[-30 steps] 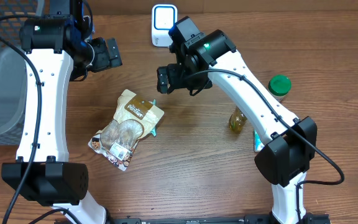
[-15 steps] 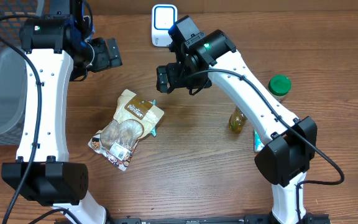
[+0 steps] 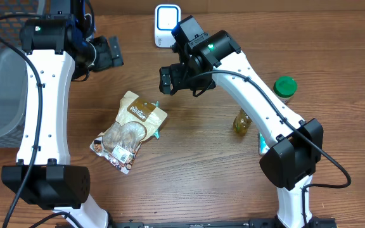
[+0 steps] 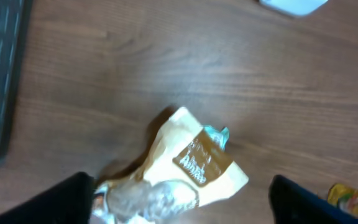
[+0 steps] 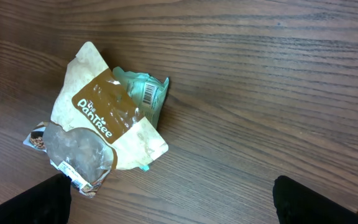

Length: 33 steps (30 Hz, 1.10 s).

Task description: Scan the item barcode

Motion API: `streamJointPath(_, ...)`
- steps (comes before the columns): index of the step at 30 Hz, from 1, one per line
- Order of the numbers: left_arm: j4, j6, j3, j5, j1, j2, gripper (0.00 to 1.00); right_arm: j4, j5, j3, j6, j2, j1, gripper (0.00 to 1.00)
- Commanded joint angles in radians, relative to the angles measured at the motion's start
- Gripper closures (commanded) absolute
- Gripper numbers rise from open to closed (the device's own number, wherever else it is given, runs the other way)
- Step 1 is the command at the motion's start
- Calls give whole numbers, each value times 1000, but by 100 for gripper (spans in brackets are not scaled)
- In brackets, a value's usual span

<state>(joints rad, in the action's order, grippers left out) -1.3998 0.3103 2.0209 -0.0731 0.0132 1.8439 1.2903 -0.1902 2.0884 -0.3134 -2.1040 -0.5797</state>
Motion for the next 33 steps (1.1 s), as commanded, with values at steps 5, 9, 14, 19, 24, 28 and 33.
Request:
streamJointPath(5, -94, 16, -106, 13, 0, 0, 41, -6, 10, 5, 3, 7, -3, 0)
streamJointPath(9, -66, 19, -227, 14, 0, 0, 37, -6, 10, 5, 3, 7, -3, 0)
streamJointPath(14, -29, 19, -357, 21, 0, 0, 37, -6, 10, 5, 3, 7, -3, 0)
streamJointPath(19, -12, 19, -397, 20, 0, 0, 30, -6, 10, 5, 3, 7, -3, 0)
streamJointPath(24, 31, 26, -397, 13, 0, 0, 73, -6, 10, 5, 3, 7, -3, 0)
streamJointPath(28, 57, 55, -398, 18, 0, 0, 90, -6, 10, 5, 2, 7, -3, 0)
streamJointPath(33, 126, 125, -436, 28, 0, 1, 96, -35, 9, 5, 2, 7, -3, 0)
